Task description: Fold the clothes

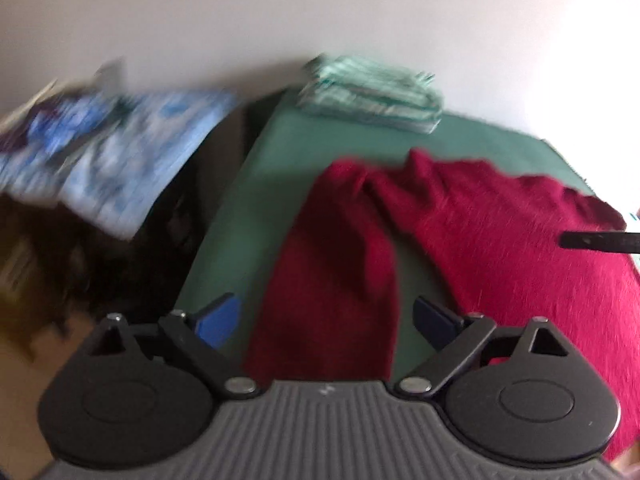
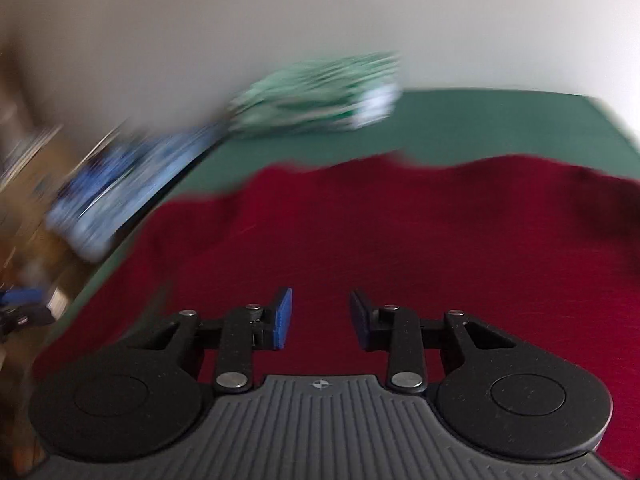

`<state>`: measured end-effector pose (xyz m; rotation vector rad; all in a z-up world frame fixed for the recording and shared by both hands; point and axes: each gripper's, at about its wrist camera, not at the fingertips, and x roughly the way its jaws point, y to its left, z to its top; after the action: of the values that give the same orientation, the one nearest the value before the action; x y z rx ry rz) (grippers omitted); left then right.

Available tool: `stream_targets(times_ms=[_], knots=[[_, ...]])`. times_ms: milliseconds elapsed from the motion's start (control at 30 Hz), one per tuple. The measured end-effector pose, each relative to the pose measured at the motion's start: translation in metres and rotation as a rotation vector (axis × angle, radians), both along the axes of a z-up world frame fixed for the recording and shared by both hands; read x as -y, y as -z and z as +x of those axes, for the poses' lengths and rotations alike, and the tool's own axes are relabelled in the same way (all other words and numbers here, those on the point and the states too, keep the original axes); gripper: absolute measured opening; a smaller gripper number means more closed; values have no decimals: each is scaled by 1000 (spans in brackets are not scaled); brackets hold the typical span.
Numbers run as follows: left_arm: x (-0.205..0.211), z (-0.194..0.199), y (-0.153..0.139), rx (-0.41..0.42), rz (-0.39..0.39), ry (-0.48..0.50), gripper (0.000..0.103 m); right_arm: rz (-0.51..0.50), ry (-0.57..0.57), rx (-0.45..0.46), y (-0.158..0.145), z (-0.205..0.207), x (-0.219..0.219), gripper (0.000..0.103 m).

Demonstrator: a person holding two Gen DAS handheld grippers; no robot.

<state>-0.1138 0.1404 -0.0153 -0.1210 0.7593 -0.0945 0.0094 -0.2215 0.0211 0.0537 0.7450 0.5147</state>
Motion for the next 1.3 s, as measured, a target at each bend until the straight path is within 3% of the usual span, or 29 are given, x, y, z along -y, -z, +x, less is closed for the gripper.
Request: stream_targets(times_ms=[67,233,333,500,700,767,800,900,967,1033,1133,1300], knots=[[-2,-27,4,-29,-3,-75,94,-31,-128,35,6,-7,-34,34],[-5,-91,12,-108,-52,-250,98,4,-355,44,7,-21,-79,39],[1,-109,10,-82,-56,-310,98,-5,-441,69,14,-30,-102,42],[3,-96,11,6,-128,-312,99,15,-432,28,11,-32,-116,42],[-12,-58,26,-10,-137,-160,99,-19,-357,76,-6,-36,-124,44],[-19,-52,31,-16,-159,-105,87,7,-309,50,-7,-33,-125,44],[-23,-49,33,-17,-175,-78,87,18,-287,39,-7,-32,-126,44],[-29,-43,35,-22,-200,1,58,-1,-230,41,-5,-32,-134,44],[-38,-39,38,-39,-259,21,26,3,-196,37,-4,-33,-137,44],[-52,-37,45,-67,-347,22,12,4,-163,21,-1,-32,-140,44],[-64,-34,50,-80,-423,38,11,12,-113,-13,5,-32,-143,44],[-62,-26,50,-57,-382,102,16,18,-31,-84,17,-31,-147,44]])
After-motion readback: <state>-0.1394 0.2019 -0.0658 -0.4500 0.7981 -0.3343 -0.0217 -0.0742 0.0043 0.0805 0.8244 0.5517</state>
